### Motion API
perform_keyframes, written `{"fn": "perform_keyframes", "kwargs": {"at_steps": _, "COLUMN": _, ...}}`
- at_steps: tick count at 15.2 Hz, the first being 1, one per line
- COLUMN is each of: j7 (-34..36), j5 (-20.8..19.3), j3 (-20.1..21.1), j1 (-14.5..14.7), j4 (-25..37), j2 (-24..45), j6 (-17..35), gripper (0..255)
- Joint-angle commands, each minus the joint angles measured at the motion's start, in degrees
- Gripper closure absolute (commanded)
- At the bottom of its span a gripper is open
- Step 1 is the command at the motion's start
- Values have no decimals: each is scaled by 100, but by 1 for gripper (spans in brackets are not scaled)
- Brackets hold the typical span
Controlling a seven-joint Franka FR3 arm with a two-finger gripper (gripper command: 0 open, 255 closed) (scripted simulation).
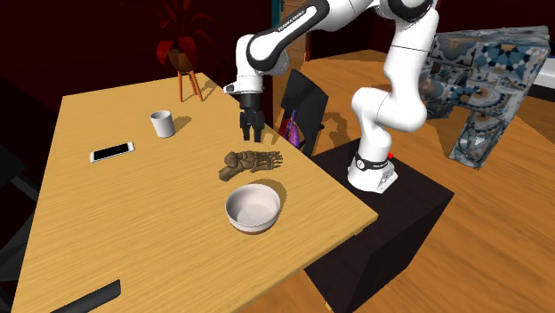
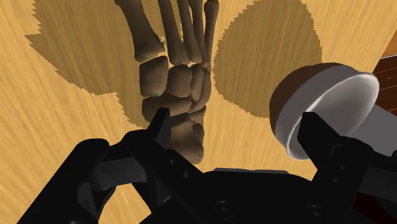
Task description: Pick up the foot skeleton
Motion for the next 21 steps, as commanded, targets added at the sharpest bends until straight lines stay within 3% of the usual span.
{"fn": "perform_keyframes", "kwargs": {"at_steps": 1, "j7": -731, "j5": 682, "j3": -341, "j1": 169, "j4": 270, "j2": 695, "j6": -102, "gripper": 0}}
{"fn": "perform_keyframes", "kwargs": {"at_steps": 3, "j7": -1300, "j5": 1265, "j3": -473, "j1": 155, "j4": 517, "j2": 1310, "j6": -297, "gripper": 0}}
{"fn": "perform_keyframes", "kwargs": {"at_steps": 12, "j7": -1928, "j5": 1927, "j3": -331, "j1": 15, "j4": 441, "j2": 1921, "j6": -115, "gripper": 0}}
{"fn": "perform_keyframes", "kwargs": {"at_steps": 13, "j7": -1932, "j5": 1941, "j3": -326, "j1": 14, "j4": 451, "j2": 1936, "j6": -117, "gripper": 255}}
{"fn": "perform_keyframes", "kwargs": {"at_steps": 21, "j7": -1928, "j5": 1937, "j3": -326, "j1": 19, "j4": 438, "j2": 1925, "j6": -107, "gripper": 255}}
